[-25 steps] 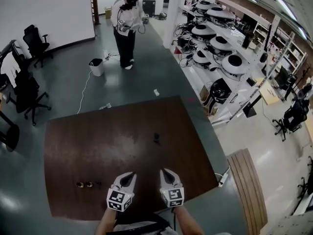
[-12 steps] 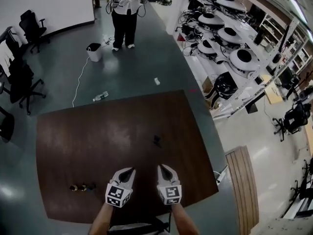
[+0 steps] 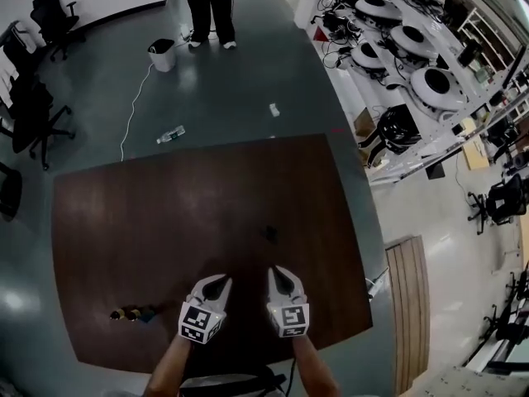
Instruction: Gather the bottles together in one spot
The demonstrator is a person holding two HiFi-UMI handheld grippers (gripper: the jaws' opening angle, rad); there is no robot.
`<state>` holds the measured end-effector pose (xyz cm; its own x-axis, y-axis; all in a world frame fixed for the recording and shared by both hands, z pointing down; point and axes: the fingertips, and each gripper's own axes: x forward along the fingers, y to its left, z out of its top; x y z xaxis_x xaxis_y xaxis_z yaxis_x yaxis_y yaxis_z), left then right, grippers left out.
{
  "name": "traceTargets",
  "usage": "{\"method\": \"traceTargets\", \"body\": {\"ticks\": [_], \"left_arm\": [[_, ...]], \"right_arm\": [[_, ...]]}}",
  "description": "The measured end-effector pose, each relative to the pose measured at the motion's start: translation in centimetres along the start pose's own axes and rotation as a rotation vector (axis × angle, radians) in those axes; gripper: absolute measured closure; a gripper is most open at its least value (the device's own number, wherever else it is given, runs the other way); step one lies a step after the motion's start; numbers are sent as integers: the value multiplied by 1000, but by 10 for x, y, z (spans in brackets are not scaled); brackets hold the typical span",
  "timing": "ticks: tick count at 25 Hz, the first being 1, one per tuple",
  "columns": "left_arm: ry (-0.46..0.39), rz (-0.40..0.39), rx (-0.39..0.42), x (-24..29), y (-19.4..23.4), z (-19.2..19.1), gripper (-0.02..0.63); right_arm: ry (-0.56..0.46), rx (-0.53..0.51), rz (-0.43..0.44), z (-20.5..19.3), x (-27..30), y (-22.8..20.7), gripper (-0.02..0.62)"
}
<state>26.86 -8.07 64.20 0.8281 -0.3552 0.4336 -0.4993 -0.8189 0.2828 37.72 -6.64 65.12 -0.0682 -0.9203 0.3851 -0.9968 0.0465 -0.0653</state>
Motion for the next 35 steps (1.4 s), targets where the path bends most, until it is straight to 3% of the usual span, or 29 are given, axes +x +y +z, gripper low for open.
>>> {"method": "traceTargets", "body": {"ticks": [6,8,23,35], "left_arm": [[21,-5,-21,6,-1,-8,604],[30,-6,-26,5,-3,-11,605],[32,-15,-42,2,-5,-18,606],[36,3,-57,-1,5,-18,605]], "right_arm": [[-25,37,12,1,9,-13,592],[-21,38,13,1,16,-16,520],[24,13,-11,-5,81,-45,421],[30,-4,-46,-4,97,-52,442]]}}
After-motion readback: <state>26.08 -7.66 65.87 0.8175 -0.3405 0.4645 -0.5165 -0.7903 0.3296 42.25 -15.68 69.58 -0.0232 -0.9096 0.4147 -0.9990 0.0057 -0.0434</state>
